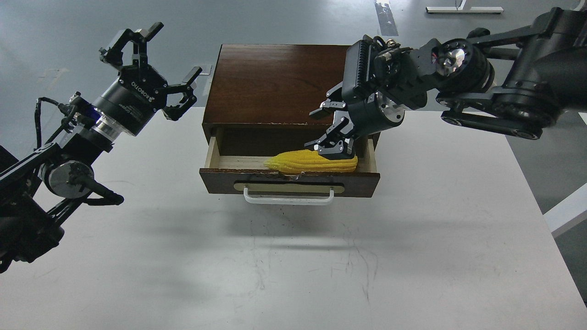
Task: Put corn in drawer with both arms
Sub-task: 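Lift the right gripper up and away from the drawer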
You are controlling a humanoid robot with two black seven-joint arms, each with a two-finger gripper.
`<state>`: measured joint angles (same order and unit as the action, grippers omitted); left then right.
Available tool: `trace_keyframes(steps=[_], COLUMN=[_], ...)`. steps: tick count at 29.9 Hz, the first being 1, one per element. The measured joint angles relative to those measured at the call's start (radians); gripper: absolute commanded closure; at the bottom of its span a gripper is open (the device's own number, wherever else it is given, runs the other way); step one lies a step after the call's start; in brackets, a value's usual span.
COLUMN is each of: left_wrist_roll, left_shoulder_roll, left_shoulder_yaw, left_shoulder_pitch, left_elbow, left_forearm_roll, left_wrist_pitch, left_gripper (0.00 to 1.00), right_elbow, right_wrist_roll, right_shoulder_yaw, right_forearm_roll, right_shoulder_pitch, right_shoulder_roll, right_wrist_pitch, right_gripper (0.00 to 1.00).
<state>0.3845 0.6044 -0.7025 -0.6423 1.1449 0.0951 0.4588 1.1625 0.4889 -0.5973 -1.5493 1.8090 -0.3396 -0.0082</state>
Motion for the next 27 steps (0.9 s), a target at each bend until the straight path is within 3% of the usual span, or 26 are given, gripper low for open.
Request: trace_keyframes(steps=[2,11,21,27], left_wrist_roll=[-0.001,-0.001,-0.001,0.0], left_shoulder_roll=[0.0,-0.004,-0.012,-0.017], left_shoulder_yaw=[0.0,0.001,0.001,0.0], left_shoulder_pitch=[0.0,-0.001,0.006,0.015], left_elbow=[0.0,0.0,-0.001,-0.001], left_forearm_roll=[0.0,0.0,0.0,0.0], left_wrist_pitch=[0.0,0.0,0.0,0.0], left_gripper=[0.02,0.02,0.02,0.02], right_elbow=[0.016,0.049,0.031,-0.002], right_wrist_roll=[0.0,0.0,0.0,0.0], right_shoulder_yaw=[0.031,0.26,0.774,0.925], right_forearm_roll=[0.075,0.477,1.017,1.273], right_shoulder_pitch=[0.01,-0.082,-0.623,-0.855], right_shoulder_roll=[-0.034,-0.228,-0.339,-0.327], right_wrist_pitch=[-0.003,-0.005,-0.015,-0.022], right_gripper=[0.07,0.04,0.04,0.03])
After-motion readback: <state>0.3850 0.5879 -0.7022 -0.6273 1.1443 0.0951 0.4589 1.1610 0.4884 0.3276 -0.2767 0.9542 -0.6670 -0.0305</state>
